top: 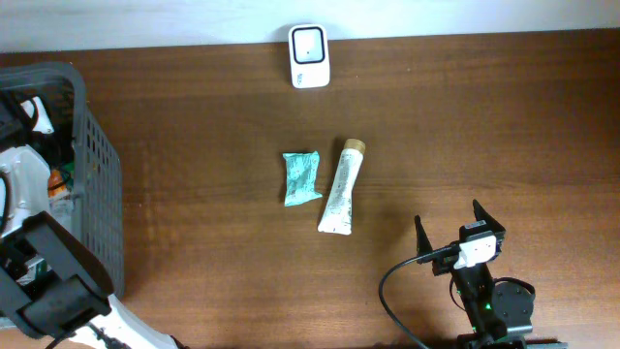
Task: Scan the item barcode
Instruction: 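Grasp the green-lidded jar in the basket with the left gripper, then place the green-lidded jar left of the mint packet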
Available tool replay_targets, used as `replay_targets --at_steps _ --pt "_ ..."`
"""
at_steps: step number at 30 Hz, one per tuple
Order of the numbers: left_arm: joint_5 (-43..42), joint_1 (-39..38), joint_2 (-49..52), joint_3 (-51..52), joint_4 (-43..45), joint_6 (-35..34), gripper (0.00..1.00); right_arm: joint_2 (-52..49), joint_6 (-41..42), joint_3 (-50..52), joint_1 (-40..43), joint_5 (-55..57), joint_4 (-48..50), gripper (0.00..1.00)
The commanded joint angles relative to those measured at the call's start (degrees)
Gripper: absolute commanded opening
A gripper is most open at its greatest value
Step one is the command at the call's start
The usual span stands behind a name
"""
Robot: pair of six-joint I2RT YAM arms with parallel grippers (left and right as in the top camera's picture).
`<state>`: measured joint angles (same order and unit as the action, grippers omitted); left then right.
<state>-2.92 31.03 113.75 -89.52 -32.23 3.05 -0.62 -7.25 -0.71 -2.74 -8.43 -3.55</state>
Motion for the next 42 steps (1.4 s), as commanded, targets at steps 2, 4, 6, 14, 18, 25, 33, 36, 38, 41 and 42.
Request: replay_targets --at_steps 2,4,6,14,18,25,33,36,38,41,42 --pt "1.20 0.09 2.38 0.50 -0.85 0.92 0.84 0.42 0.68 0.39 -0.31 0.09 -0.15 0.98" --pt "1.20 0.09 2.38 0.50 -0.94 0.90 0.76 0.42 0.68 0.39 -0.31 0.09 -0.15 0.99" --pt "1.20 0.09 2.27 0.48 -1.75 0.85 0.69 0.42 0.68 0.39 -0.31 0.09 -0.15 0.98" --pt "1.22 0.15 -5.27 -0.07 -3.41 -0.37 0.49 0.42 0.68 0.39 -0.31 0.09 -0.15 0.98" --pt "1.20 0.15 -10.69 -0.07 -3.87 -1.09 0.49 0.42 0.68 0.39 -0.31 0.09 -0.15 0.98" --pt "1.16 0.07 -26.71 -0.33 -3.87 -2.43 0.52 0.42 0.68 0.39 -0.31 0.09 -0.15 0.98" --pt "-1.38 -5.88 -45.40 -0.33 -5.86 -4.96 0.50 0.42 0.68 0.39 -0.31 0.09 -0.15 0.98" --pt "-1.36 -14.93 -44.54 -0.31 -7.87 -4.96 0.50 0.42 0.68 0.39 -0.31 0.09 -0.15 0.98" --pt "-1.36 -20.79 -42.62 -0.31 -8.94 -4.96 0.50 0.42 0.68 0.39 -0.31 0.09 -0.15 0.98" --pt "-1.33 -30.80 -36.76 -0.31 -11.58 -4.98 0.50 0.42 0.68 0.39 -0.31 0.09 -0.15 0.99" --pt "-1.27 -33.55 -34.75 -0.31 -11.96 -4.98 0.50 0.42 0.68 0.39 -0.31 0.09 -0.15 0.98"
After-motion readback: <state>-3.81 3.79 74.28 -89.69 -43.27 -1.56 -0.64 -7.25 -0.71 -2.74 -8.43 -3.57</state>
